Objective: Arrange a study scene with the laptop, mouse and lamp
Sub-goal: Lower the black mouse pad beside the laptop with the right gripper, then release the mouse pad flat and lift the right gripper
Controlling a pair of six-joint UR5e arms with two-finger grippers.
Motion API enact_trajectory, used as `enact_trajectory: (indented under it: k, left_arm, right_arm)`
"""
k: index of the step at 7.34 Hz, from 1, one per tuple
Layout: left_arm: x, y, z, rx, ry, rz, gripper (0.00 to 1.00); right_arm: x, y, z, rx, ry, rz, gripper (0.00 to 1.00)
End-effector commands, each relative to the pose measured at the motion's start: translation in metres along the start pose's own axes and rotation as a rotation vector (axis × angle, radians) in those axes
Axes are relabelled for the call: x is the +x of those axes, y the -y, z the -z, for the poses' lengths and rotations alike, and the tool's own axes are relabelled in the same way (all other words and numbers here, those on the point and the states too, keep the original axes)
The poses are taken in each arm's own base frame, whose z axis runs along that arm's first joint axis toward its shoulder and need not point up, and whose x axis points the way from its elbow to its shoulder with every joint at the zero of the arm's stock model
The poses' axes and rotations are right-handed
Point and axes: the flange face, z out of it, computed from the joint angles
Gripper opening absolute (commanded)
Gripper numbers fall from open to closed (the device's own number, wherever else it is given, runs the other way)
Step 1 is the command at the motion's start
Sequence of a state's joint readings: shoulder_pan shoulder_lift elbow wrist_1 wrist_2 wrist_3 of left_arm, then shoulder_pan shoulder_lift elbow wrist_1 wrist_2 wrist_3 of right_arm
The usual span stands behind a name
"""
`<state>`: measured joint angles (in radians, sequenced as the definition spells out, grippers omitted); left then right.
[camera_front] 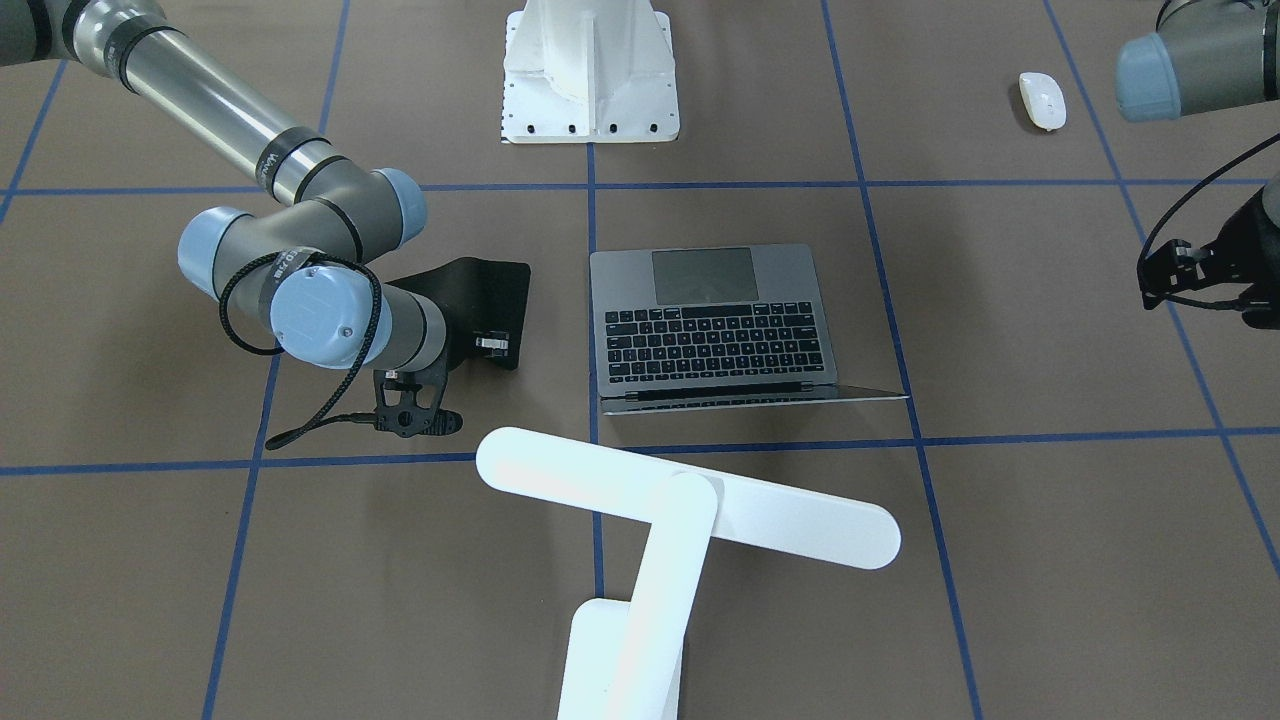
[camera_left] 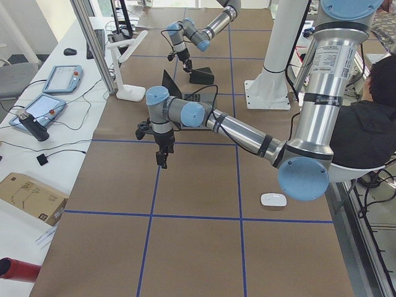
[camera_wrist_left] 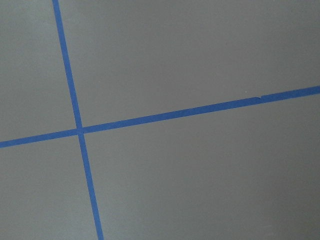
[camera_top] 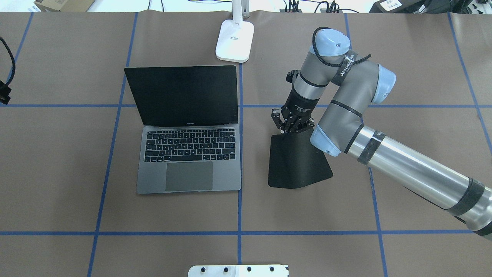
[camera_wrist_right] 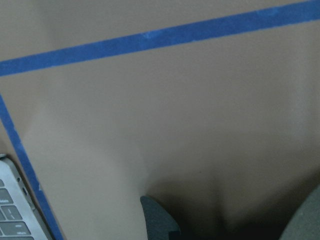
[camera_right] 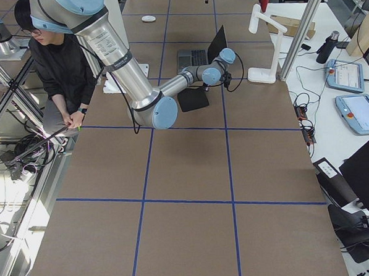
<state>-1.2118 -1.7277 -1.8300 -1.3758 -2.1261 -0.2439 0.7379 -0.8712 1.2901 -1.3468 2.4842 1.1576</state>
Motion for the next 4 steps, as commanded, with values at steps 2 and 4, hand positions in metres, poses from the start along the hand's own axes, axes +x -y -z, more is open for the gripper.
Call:
enact_trajectory:
  k: [2,4]
  left_arm:
    - [0.0007,0.0017,0.0004,0.001,0.0,-0.001,1.0]
    - [-0.0006,0.0033,-0.0022,-0.004,0.001,0.003,1.0]
  right_arm:
    - [-0.0041,0.0004,0.0009,0.002,0.008,0.01,0.0]
    - [-0.0054,0.0002,0.002,0.014,0.015,0.025,0.99]
